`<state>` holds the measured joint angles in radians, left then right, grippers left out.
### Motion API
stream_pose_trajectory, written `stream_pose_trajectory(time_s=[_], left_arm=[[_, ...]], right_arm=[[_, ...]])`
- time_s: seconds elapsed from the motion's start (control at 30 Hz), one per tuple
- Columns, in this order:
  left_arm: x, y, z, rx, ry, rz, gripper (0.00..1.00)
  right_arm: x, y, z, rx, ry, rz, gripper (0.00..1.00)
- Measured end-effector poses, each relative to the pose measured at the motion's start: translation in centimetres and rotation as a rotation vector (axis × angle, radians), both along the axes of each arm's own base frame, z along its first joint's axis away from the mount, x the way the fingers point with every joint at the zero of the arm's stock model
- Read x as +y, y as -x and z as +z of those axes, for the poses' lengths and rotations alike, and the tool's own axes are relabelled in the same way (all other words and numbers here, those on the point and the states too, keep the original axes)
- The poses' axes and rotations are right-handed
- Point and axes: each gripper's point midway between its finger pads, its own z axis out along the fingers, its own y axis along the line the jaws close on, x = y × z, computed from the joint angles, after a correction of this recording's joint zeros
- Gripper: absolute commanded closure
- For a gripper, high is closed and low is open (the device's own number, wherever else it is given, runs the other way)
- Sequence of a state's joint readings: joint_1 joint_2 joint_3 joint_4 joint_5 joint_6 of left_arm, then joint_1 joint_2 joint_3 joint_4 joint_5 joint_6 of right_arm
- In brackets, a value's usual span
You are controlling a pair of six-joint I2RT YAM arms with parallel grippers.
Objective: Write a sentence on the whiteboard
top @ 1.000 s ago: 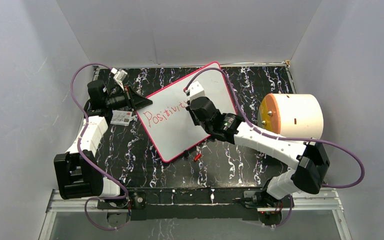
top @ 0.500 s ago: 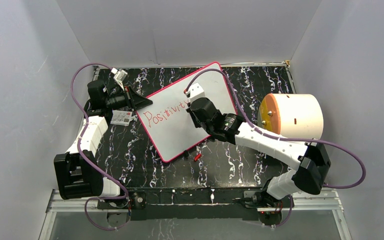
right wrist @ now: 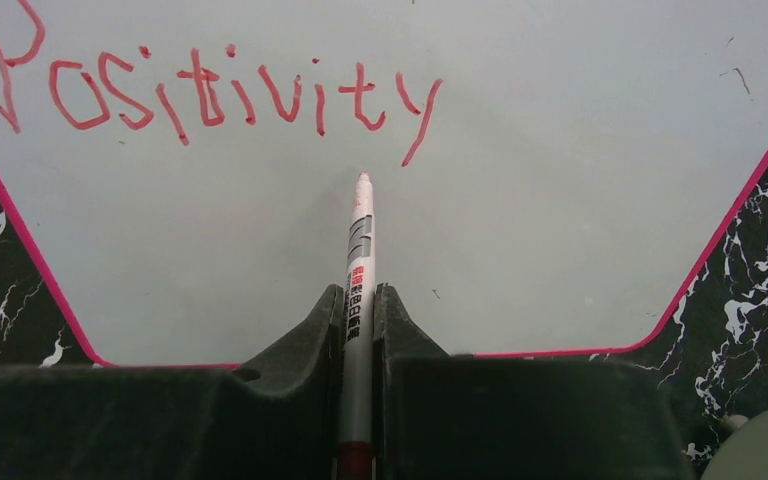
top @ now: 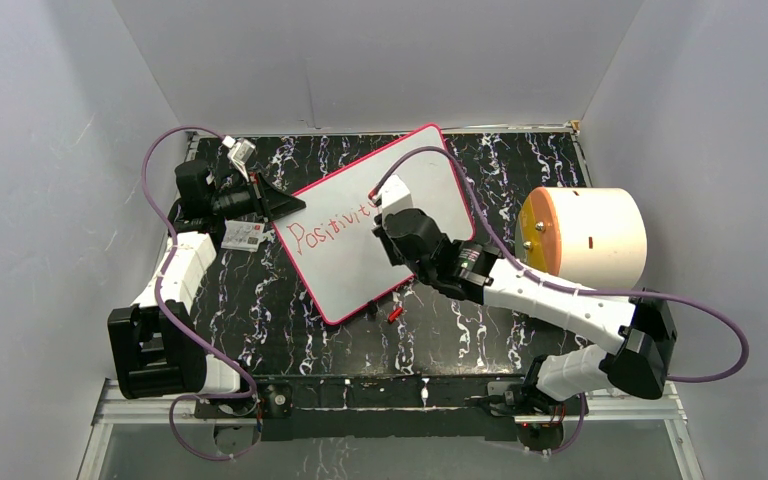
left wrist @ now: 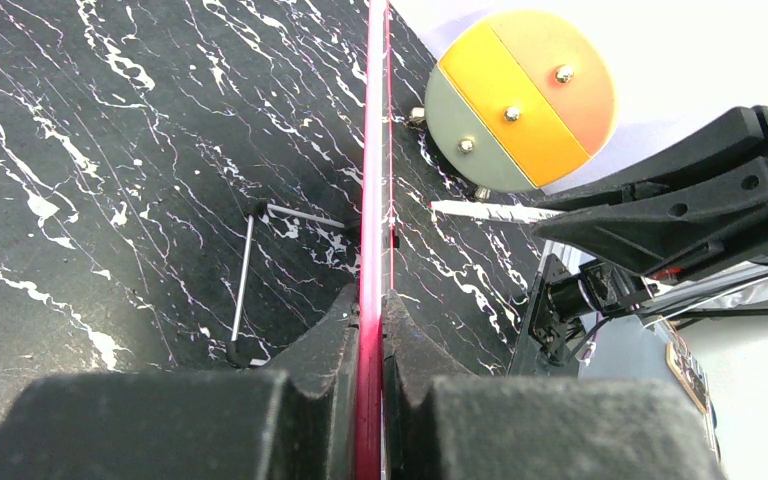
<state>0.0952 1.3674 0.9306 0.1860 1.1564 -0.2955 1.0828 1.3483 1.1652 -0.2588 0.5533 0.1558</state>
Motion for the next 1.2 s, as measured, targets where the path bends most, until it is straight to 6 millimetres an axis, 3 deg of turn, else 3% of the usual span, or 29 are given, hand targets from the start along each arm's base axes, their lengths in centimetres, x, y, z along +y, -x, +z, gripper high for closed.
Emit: stream_pose_trajectory(time_s=[0.6,0.73,1.0,1.2], left_arm=[[0.0,0.1,0.1,-0.006,-0.005,0.002,1.0],[0.0,0.1,0.1,-0.007,-0.005,0.002,1.0],[0.0,0.1,0.1,-0.007,-0.005,0.002,1.0],[0.0,0.1,0.1,-0.007,-0.005,0.002,1.0]], right_arm=[[3.0,5.5,-0.3,-0.078,0.033,0.111,1.0],[3.9,6.0,-0.3,-0.087,0.026,0.123,1.0],[5.6,6.8,-2.5,-0.08,0.072,0.148,1.0],[7.3,6.9,-2.2,-0.087,0.066,0.155,1.0]])
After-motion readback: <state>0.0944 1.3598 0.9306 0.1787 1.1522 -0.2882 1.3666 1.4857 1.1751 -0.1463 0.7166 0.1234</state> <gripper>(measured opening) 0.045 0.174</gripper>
